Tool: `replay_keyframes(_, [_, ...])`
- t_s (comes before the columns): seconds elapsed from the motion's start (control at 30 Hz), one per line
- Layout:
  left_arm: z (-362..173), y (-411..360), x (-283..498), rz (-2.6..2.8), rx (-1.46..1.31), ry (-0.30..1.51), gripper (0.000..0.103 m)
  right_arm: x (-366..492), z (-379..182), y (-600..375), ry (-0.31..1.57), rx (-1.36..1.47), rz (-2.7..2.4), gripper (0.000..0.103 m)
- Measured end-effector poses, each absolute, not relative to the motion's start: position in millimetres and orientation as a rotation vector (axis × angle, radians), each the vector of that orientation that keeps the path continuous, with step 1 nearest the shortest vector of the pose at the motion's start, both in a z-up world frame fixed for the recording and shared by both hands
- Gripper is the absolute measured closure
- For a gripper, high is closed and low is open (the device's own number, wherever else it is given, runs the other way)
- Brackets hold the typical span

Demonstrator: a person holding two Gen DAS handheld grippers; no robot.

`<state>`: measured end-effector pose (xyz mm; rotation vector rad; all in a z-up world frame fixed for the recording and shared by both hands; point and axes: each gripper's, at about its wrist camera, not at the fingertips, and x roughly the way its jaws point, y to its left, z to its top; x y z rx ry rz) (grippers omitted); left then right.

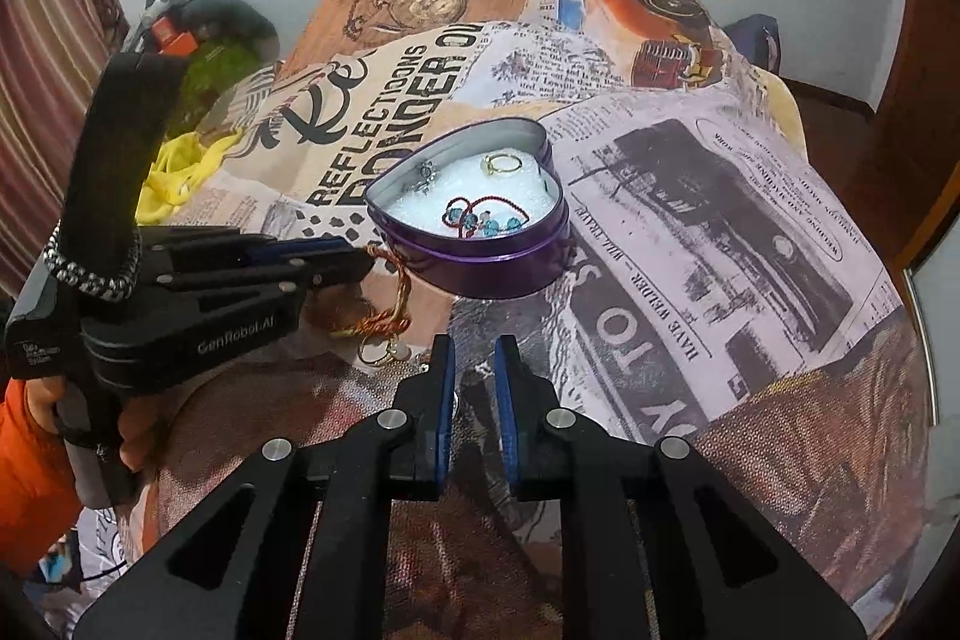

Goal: Organize jewelry
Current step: 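Grasp the orange beaded bracelet with the left gripper while the right gripper lowers to the silver ring, then close the right gripper on the silver ring while the left gripper lifts the bracelet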

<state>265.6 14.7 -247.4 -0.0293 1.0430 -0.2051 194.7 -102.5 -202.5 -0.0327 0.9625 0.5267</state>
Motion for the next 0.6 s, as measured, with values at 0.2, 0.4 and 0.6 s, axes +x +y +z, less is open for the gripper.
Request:
replay_keyframes(0.2, [-241.8, 12.8, 251.7, -0.197, 0.000, 1.035, 0.093, 189.4, -202.2, -100.3, 0.975, -0.031, 0.530, 0.087])
replay_keyframes(0.4, [-231.0, 21.0, 232.9, -0.156, -0.001, 0.999, 0.093, 186.7, -203.5, -97.9, 0.977, -0.036, 0.534, 0.070])
replay_keyframes(0.6, [-211.0, 31.8, 219.7, -0.142, -0.022, 0.942, 0.093, 187.0, -209.7, -88.0, 0.977, -0.084, 0.525, 0.070])
